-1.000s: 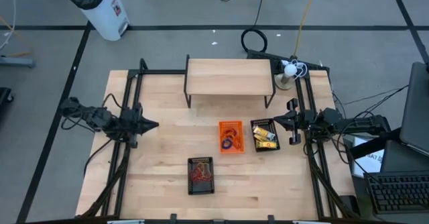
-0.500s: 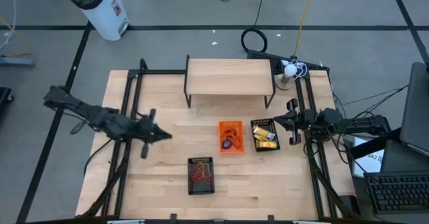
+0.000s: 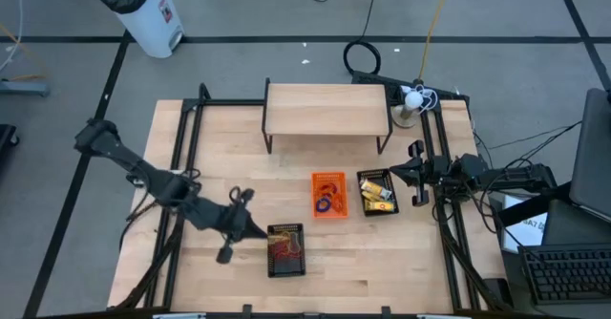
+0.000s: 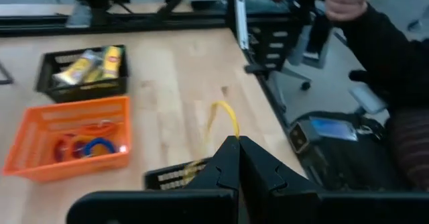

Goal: Pick & Place Office Desk Supplies
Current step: Put the yellow rubber band into the bottom black bin

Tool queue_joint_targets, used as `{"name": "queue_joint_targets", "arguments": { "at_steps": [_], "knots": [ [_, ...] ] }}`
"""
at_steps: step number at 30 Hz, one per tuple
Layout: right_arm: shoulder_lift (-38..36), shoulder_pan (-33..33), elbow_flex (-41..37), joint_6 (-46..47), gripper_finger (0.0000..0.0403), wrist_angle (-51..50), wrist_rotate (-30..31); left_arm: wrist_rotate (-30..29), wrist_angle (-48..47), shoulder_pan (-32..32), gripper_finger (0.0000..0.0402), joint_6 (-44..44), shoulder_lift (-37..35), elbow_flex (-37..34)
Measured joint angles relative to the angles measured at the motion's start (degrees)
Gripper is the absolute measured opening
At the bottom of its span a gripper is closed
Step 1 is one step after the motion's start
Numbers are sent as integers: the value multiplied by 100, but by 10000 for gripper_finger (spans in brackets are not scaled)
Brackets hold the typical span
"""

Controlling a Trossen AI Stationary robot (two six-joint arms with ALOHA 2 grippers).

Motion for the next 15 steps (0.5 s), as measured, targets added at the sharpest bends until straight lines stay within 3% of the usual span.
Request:
{"name": "queue_joint_targets", "arguments": {
  "at_steps": [15],
  "knots": [
    [0,0,0,-12,0,1,0,1100,816,14,0,-327,1321,93]
  ]
}}
